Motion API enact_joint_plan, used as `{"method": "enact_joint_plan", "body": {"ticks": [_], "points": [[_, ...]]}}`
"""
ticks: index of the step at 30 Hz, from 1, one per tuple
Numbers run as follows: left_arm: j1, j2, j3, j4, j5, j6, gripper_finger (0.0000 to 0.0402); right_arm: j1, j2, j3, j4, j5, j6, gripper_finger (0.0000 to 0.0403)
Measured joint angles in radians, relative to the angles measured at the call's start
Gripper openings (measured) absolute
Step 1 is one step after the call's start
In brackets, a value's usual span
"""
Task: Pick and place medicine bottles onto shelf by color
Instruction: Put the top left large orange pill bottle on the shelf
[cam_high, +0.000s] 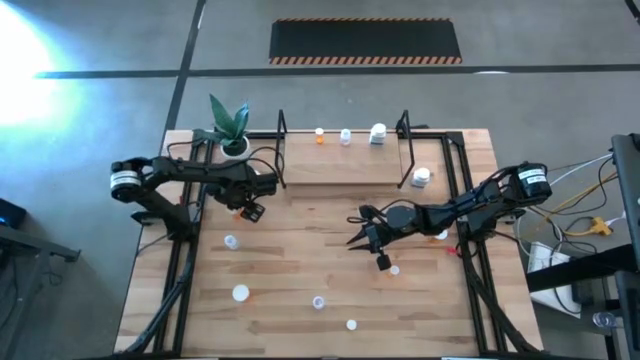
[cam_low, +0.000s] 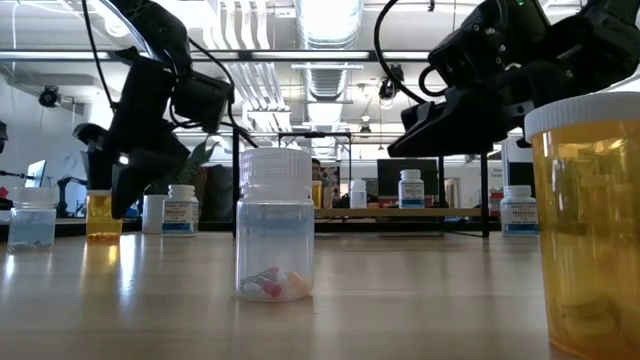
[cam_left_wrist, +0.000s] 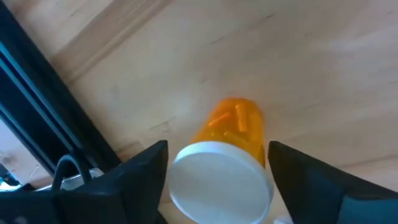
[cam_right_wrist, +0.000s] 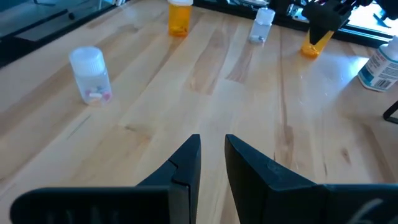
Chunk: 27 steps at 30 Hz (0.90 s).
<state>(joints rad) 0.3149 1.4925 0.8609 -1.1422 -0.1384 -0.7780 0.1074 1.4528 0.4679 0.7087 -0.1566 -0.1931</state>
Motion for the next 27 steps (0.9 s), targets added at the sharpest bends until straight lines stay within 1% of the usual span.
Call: {"method": "enact_joint_plan", "body": {"ticks": [4, 6, 8, 11, 15, 17, 20, 23, 25, 27], "points": [[-0.003, -0.015, 0.021, -0.003, 0.004, 0.004, 0.0217, 0.0, 0.0, 0.0, 0.008, 0.0, 0.011, 0.0063], [-0.009, -0.032, 0.036, -0.004, 0.024, 0.018, 0.0201, 0.002, 0.0, 0.0, 0.004, 0.0, 0.011, 0.0063], [-0.017, -0.054, 0.054, -0.013, 0.075, 0.033, 0.019, 0.002, -0.011, -0.003, -0.023, 0.0, 0.008, 0.0063], [-0.04, -0.083, 0.091, -0.043, 0.152, 0.041, 0.0186, 0.002, -0.054, -0.013, -0.088, 0.0, -0.001, 0.0063], [-0.107, -0.109, 0.157, -0.054, 0.327, 0.119, 0.019, 0.002, -0.17, -0.03, -0.217, 0.0, -0.006, 0.0063], [-0.154, -0.105, 0.204, -0.034, 0.388, 0.161, 0.019, 0.002, -0.236, -0.04, -0.272, 0.0, -0.014, 0.0063], [-0.212, -0.066, 0.289, 0.034, 0.396, 0.186, 0.019, 0.002, -0.331, -0.064, -0.313, 0.001, -0.023, 0.0063], [-0.231, 0.009, 0.398, 0.197, 0.394, 0.227, 0.019, 0.002, -0.407, -0.095, -0.314, 0.001, -0.025, 0.0063], [-0.231, 0.079, 0.497, 0.292, 0.394, 0.288, 0.0191, 0.002, -0.45, -0.119, -0.309, 0.001, -0.014, 0.0063], [-0.216, 0.158, 0.615, 0.344, 0.395, 0.372, 0.0191, 0.002, -0.489, -0.147, -0.308, 0.002, 0.008, 0.0063]]}}
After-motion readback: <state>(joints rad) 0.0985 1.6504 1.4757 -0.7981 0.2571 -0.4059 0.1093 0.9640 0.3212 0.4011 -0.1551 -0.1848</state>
